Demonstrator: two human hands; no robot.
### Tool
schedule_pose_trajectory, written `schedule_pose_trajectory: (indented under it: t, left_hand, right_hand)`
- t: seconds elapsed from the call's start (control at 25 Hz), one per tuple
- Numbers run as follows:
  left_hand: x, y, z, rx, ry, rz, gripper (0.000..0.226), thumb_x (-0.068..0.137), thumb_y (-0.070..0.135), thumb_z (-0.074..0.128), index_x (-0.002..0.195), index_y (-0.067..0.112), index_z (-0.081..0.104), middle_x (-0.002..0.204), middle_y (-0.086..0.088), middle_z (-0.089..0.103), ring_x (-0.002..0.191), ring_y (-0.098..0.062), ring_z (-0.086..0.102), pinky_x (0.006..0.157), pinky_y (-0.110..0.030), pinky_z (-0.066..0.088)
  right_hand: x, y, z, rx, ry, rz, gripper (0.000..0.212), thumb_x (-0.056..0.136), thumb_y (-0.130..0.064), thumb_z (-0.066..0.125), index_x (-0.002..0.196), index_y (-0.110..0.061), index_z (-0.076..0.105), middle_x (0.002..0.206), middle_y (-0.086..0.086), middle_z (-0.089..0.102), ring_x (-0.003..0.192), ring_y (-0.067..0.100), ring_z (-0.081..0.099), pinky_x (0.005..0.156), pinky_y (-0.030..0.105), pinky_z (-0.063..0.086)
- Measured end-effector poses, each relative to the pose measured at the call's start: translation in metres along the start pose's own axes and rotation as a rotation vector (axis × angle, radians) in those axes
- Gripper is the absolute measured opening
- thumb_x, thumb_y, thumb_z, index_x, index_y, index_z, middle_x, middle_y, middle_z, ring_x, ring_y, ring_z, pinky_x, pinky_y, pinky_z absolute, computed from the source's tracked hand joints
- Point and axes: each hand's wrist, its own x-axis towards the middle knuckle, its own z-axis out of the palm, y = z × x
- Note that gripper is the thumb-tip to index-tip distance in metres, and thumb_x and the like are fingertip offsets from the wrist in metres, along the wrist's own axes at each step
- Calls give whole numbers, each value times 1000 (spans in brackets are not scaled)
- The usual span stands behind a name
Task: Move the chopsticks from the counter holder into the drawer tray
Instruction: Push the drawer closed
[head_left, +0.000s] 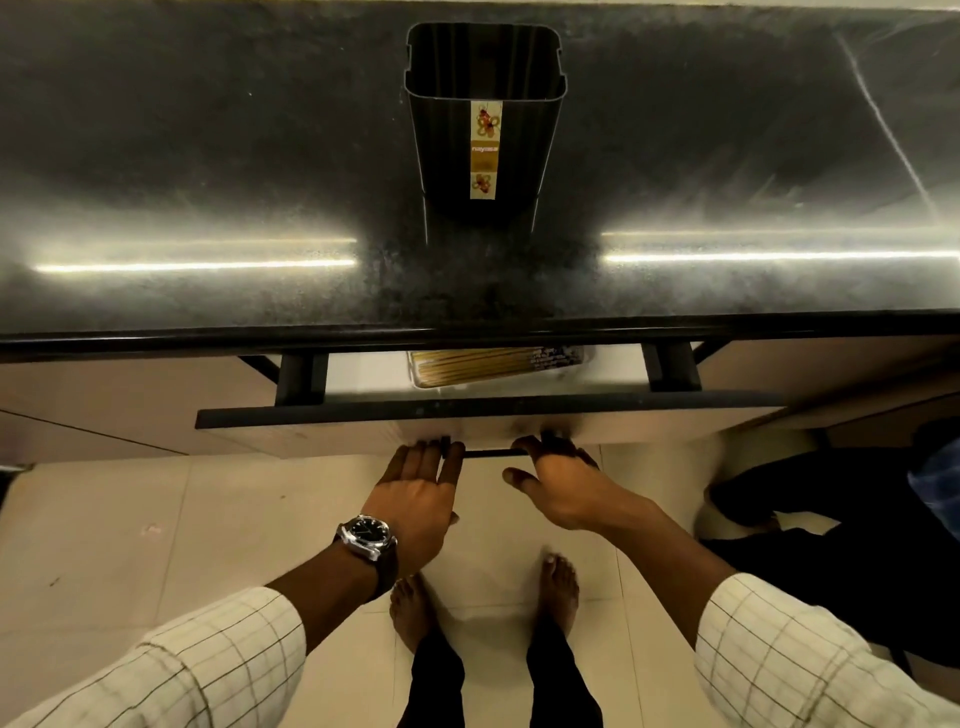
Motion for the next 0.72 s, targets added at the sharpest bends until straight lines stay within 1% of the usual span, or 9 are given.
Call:
schedule_pose_trajectory:
  t: [0.08, 0.16, 0.24, 0.36, 0.44, 0.52, 0.6, 0.68, 0.72]
  left_hand:
    - [3, 1, 5, -60, -9, -54, 99, 96, 44, 54, 157, 14, -18, 168, -16, 2, 155, -36, 3, 124, -45, -1]
    - [9, 5, 8, -99, 2, -99, 106, 94, 45, 57, 153, 16, -25, 169, -15, -2, 155, -34, -1, 121, -43, -8]
    - [16, 8, 9, -108, 9, -134, 108, 92, 47, 58, 155, 16, -23, 169, -15, -3, 155, -34, -2, 120, -43, -11]
    - [28, 10, 5, -88, 7, -171, 105, 92, 49, 56, 156, 14, -19, 168, -16, -1, 155, -35, 0, 121, -46, -11]
    - [35, 12, -1, -99, 34, -205, 101, 93, 48, 54, 158, 14, -15, 168, -17, 0, 155, -37, 1, 122, -47, -8]
    - [39, 18, -6, -149, 94, -258, 99, 94, 49, 53, 158, 15, -14, 167, -20, -3, 154, -39, -2, 123, -48, -4]
    - [41, 27, -7, -193, 143, -286, 101, 93, 50, 53, 157, 17, -18, 166, -22, -11, 153, -40, -10, 124, -50, -4]
    - [45, 35, -6, -207, 151, -276, 105, 92, 49, 55, 156, 18, -23, 164, -23, -20, 152, -40, -18, 123, -49, -6]
    - [47, 37, -5, -209, 143, -271, 106, 92, 48, 55, 155, 17, -24, 163, -23, -23, 152, -39, -19, 123, -49, -8]
  right_hand:
    - [7, 0, -4, 20, 8, -1, 53, 103, -52, 42, 151, -30, 36, 159, 10, 37, 144, 33, 39, 119, 48, 35]
    - [12, 1, -8, 35, 3, -4, 53, 103, -53, 41, 151, -30, 36, 159, 10, 37, 144, 33, 39, 118, 50, 36]
    - [19, 2, -12, 40, -10, -16, 53, 103, -53, 41, 151, -31, 35, 159, 10, 37, 144, 33, 39, 118, 51, 36]
    - [26, 2, -19, 40, -11, -25, 56, 103, -51, 42, 155, -30, 32, 160, 10, 37, 144, 33, 39, 119, 50, 35]
    - [29, -1, -23, 68, 16, -44, 59, 104, -50, 43, 157, -28, 30, 157, 11, 42, 141, 32, 44, 116, 46, 38]
    - [30, -4, -25, 111, 56, -59, 57, 106, -45, 43, 158, -26, 28, 154, 12, 47, 136, 31, 50, 111, 42, 43]
    - [30, -6, -26, 145, 103, -69, 56, 107, -41, 43, 159, -29, 27, 160, 12, 38, 142, 33, 45, 112, 42, 41]
    - [33, -6, -28, 158, 133, -65, 56, 106, -41, 45, 158, -35, 26, 167, 10, 24, 149, 34, 35, 116, 46, 36]
    - [35, -6, -29, 162, 137, -64, 57, 106, -40, 45, 158, -36, 25, 169, 9, 20, 151, 34, 31, 117, 46, 34]
